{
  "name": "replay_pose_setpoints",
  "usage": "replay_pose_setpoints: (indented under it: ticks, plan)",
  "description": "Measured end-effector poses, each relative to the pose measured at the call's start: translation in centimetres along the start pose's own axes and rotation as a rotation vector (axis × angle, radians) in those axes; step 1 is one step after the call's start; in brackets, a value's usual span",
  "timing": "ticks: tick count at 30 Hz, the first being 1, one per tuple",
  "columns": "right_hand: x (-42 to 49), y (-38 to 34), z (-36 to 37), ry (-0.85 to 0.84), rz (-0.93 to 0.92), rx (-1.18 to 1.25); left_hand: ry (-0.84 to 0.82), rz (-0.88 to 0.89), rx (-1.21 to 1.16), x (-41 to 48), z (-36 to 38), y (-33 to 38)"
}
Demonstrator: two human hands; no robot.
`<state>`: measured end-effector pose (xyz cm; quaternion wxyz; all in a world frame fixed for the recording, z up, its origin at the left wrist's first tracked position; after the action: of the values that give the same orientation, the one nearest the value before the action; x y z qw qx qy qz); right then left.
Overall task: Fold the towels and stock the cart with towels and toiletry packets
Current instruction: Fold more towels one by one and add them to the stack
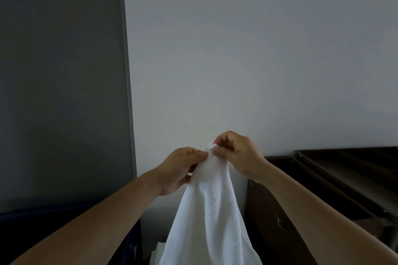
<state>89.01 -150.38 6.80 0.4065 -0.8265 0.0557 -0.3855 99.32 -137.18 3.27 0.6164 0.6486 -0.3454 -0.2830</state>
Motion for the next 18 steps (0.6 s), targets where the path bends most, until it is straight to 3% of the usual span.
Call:
replay_pose_setpoints:
  ticks: [3,9,14,18]
  plan:
    - [-0.1,-0.2,-0.4,-0.016,-0.018,-0.005,-0.11,-0.064,-0.074,-0.3,0.6,0.0]
    - [-0.4,-0.4,-1.2,-0.012,-0.042,-0.003,-0.076,-0.049,-0.107,0.2,0.6,0.3]
    - [-0.4,-0.5,-1.9,0.01,-0.07,-0.062,-0.031,-0.033,-0.043,0.2,0.0,0.7]
    - [-0.5,-0.6,-1.7,-0.042,-0.085,-0.162,-0.086,-0.08,0.084,0.1,0.8,1.5]
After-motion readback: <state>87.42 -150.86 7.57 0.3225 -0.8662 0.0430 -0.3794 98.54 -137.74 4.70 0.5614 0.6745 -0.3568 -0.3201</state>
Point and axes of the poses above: each hand's wrist, its own x-axis towards the middle knuckle, its own z-axis out of the palm, y = z × x, the point moved 5 cm from there along x, towards the middle knuckle, and after that the axes turned 7 degrees about y, right-handed, at the moved point
